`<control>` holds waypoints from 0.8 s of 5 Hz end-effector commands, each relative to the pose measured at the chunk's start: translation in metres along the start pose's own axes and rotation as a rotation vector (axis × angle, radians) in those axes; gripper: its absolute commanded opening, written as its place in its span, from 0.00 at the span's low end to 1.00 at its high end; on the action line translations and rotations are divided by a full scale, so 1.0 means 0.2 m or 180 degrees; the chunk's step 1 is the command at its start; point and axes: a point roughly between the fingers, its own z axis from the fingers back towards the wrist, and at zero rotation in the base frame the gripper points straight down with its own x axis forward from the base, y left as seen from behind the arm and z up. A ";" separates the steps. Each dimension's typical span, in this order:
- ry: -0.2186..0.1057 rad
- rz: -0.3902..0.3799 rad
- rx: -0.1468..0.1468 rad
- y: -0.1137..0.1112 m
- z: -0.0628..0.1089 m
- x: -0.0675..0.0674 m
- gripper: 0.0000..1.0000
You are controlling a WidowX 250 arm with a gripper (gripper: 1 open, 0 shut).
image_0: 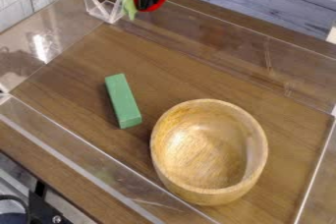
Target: Move the red object to the left side of the table
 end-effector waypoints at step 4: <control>-0.0256 -0.0250 0.0038 0.01 0.09 0.07 0.00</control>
